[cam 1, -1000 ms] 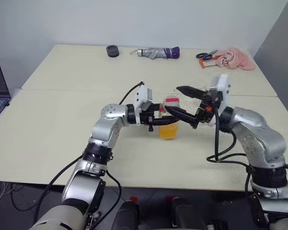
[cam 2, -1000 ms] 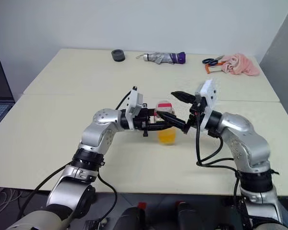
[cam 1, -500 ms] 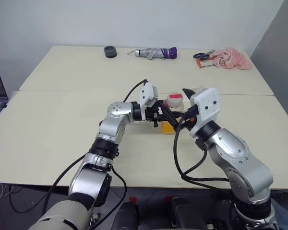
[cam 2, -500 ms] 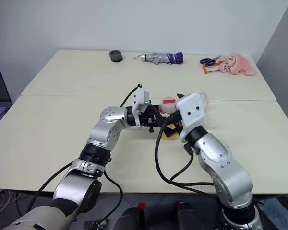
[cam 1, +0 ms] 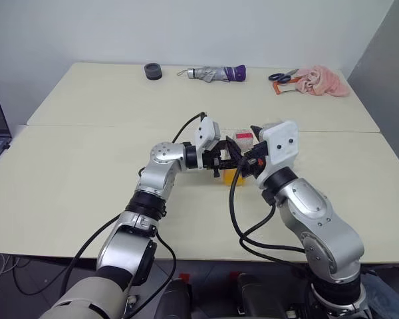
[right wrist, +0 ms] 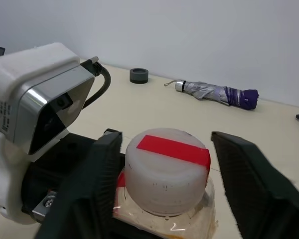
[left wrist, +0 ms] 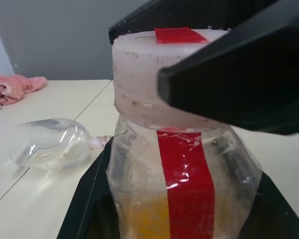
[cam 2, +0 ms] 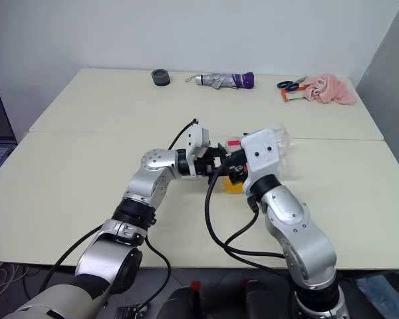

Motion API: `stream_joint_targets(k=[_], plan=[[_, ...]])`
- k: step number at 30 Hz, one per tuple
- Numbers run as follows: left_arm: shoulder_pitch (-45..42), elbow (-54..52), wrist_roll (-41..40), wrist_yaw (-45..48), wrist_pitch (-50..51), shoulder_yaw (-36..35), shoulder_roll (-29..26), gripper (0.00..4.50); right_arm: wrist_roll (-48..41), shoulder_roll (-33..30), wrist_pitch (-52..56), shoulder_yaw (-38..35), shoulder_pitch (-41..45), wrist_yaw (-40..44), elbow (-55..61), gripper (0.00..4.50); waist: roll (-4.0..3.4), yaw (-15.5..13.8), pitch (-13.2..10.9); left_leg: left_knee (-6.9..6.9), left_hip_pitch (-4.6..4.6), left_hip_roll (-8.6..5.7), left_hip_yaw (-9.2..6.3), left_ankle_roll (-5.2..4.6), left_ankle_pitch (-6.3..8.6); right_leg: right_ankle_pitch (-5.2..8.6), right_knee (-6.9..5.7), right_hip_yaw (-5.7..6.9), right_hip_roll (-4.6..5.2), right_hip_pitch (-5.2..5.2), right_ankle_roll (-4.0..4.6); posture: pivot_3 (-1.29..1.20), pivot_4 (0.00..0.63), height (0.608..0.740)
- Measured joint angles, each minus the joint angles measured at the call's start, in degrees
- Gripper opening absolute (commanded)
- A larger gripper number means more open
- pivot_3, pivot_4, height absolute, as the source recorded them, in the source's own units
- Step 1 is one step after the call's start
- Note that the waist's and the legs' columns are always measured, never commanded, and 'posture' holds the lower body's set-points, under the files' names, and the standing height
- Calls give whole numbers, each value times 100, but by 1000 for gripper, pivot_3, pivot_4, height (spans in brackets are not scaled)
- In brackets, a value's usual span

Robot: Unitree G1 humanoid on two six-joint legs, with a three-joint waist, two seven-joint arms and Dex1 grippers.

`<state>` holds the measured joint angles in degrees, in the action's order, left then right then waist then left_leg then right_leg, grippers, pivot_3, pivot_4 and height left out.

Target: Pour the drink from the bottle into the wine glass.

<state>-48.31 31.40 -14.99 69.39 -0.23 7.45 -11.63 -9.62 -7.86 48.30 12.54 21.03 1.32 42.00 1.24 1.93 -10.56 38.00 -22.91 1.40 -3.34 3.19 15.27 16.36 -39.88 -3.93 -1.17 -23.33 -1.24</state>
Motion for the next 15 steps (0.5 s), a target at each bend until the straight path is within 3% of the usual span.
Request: stream_joint_targets(k=[1,10,13,15], plan=[[0,1,0,0,-8,-3,-1,1830,0,1,0,-6,-2,3,-1,1869,0,0,0,0,0,1,0,0,0,0,0,1,0,0,0,0,150,740],[0,5,-4,36,-2,-7,-20,1827,-49,-165,-260,-82,-9,386,-154,1860,0,2,0,0,0,0,0,0,0,0,1,1,-1,0,-1,0,150,740],[1,2,-41,251,85,-9,-151,1825,-300,-621,-784,-214,56,1165,-526,1860,0,10,0,0,1,-2,1,-1,0,0,1,1,-1,0,-1,0,150,740],[5,-11,-64,503,153,-9,-307,1823,-788,-1208,-1124,-391,421,2358,-1092,1860,-2,25,-3,2,2,-4,5,-1,1,0,1,0,-2,1,-1,0,150,740]])
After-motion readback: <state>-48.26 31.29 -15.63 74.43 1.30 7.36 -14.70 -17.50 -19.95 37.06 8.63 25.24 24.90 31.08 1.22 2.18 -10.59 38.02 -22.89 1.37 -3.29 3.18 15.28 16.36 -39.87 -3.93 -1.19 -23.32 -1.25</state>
